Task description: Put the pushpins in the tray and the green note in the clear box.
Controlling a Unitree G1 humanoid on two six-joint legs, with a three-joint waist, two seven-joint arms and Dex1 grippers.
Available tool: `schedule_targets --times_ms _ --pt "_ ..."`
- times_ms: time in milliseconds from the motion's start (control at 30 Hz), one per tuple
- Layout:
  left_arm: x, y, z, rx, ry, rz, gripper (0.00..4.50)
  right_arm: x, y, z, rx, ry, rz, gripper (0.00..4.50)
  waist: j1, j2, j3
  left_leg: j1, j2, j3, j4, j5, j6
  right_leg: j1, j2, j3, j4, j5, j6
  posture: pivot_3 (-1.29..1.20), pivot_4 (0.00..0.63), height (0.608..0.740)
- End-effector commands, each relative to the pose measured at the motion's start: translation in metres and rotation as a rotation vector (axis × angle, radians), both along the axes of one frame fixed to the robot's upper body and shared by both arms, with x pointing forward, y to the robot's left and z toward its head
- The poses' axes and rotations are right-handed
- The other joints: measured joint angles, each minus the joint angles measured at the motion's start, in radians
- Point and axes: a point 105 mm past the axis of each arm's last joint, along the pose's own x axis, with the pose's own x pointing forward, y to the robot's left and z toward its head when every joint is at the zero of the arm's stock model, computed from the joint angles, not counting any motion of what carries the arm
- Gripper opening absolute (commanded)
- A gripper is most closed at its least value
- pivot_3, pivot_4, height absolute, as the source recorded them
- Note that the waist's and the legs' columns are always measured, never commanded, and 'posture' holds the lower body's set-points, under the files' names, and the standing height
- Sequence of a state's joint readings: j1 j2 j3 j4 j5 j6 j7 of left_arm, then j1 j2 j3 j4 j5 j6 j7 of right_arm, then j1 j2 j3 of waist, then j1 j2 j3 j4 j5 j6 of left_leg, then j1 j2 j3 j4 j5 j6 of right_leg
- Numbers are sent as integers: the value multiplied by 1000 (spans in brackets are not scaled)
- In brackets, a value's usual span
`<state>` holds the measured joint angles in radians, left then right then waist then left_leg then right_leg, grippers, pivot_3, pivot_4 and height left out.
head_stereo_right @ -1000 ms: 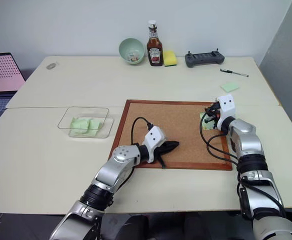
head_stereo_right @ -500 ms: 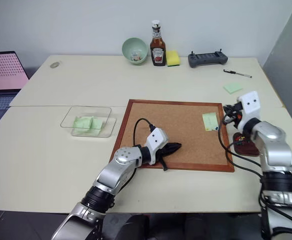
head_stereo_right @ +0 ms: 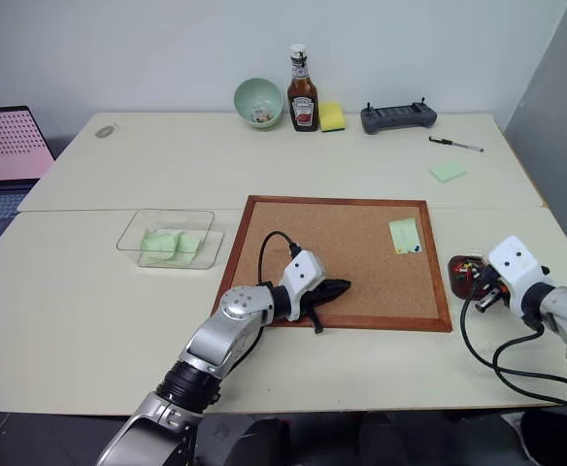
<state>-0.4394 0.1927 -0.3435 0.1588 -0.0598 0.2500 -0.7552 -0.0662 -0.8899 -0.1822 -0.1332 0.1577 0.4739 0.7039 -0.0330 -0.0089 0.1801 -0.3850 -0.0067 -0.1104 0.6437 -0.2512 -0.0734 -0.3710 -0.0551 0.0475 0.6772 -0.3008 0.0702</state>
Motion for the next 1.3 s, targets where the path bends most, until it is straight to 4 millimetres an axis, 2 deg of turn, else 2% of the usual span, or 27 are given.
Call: schedule_targets --times_ms 33,233,567,667,767,933,1100,1200,1300 --pt "-7 -3 -14 29 41 -28 0 1 -5 10 -39 -20 -5 15 0 0 0 0 0 0 0 0 0 0 0 0 0 0 0 0 150 740" --pt "-6 -2 -14 30 36 -21 0 0 -7 6 -49 4 -8 1414 1 0 0 0 0 0 0 0 0 0 0 0 0 0 0 0 150 740" --pt "-4 3 -15 36 33 -12 0 2 -12 21 -17 -11 -30 3413 1 0 0 0 0 0 0 0 0 0 0 0 0 0 0 0 150 740" --pt "-4 2 -16 37 31 -14 0 1 -13 19 -25 -1 -30 3413 2 0 0 0 0 0 0 0 0 1 0 0 -1 0 0 0 150 740" --pt "-4 1 -15 35 31 -14 0 2 -8 28 17 -25 -11 3413 2 0 0 0 0 0 0 0 0 1 0 0 -1 0 0 0 150 740" --pt "-4 1 -15 37 29 -15 0 6 25 40 191 -49 91 3413 0 0 0 0 0 0 0 0 0 1 0 0 -1 0 0 0 150 740" --pt "-3 1 -15 36 26 -12 0 23 61 31 280 -64 164 3413 1 0 0 1 0 -1 0 0 0 1 0 -1 -1 0 0 0 150 740" --pt "-3 2 -14 37 24 -8 0 37 72 22 295 -71 174 3413 2 -1 0 0 0 -1 -1 0 0 1 0 -1 -2 0 0 0 150 740" --pt "-3 4 -15 40 22 0 0 56 72 19 291 -123 132 3413 0 0 0 1 0 -1 -1 0 0 1 0 -1 -1 0 0 0 150 740"
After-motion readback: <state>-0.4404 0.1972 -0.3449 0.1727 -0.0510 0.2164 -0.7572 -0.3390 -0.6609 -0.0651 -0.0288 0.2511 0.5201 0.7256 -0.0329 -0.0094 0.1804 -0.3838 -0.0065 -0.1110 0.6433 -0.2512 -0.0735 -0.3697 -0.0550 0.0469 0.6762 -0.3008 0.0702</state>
